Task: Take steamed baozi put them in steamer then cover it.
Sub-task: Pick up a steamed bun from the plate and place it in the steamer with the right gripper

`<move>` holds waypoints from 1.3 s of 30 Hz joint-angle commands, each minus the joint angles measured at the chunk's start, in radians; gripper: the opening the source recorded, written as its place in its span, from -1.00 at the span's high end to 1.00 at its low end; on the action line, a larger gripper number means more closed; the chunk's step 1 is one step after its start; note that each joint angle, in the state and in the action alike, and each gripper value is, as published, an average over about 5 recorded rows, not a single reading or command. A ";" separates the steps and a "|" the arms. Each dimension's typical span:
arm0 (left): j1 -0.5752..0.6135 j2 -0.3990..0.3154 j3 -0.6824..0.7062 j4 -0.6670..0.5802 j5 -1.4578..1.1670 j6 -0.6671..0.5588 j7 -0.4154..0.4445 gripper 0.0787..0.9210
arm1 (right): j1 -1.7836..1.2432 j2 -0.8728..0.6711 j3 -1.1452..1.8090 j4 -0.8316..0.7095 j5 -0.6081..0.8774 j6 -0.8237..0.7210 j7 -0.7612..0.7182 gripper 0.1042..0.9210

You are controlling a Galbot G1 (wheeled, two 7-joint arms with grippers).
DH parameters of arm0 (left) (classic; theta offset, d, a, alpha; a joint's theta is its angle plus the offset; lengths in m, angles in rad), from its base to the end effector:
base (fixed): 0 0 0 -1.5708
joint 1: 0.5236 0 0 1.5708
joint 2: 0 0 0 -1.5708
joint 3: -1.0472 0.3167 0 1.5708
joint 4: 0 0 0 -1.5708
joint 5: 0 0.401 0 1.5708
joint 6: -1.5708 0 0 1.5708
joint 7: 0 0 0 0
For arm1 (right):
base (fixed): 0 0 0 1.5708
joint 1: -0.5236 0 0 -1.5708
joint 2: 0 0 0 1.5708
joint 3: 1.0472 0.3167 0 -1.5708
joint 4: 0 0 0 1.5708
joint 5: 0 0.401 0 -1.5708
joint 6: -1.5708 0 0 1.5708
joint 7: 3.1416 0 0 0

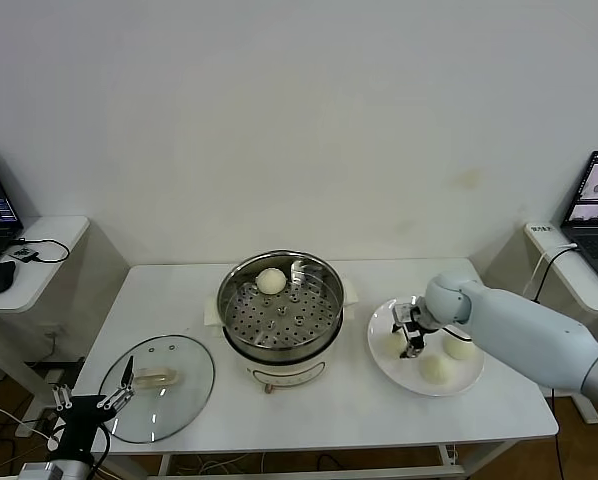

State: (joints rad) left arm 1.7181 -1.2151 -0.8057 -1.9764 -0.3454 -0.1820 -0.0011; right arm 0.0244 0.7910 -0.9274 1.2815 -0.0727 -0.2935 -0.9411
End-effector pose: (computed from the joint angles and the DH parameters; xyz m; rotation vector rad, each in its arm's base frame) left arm 0.2070 0.1513 -0.3084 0.1319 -3.1199 -0.1736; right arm 0.5267 -0.0318 -0.2349 1.2936 -1.4004 1.4656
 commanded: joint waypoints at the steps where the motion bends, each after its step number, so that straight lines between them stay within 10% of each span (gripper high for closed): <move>1: -0.001 0.001 0.000 -0.001 0.000 0.000 -0.001 -0.77 | 0.052 -0.025 -0.002 0.031 0.015 -0.001 -0.012 -0.22; 17: -0.001 0.014 0.002 -0.007 -0.004 0.003 -0.001 -0.77 | 0.575 -0.101 -0.194 0.199 0.316 -0.065 -0.030 -0.24; 39: -0.003 0.002 0.001 -0.038 -0.001 0.003 -0.001 -0.77 | 0.454 0.479 -0.262 0.077 0.588 -0.316 0.204 -0.27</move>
State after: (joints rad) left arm 1.7149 -1.2127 -0.8056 -2.0084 -0.3468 -0.1800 -0.0030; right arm 0.5290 1.0833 -1.1672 1.4147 0.4487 -0.5454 -0.7986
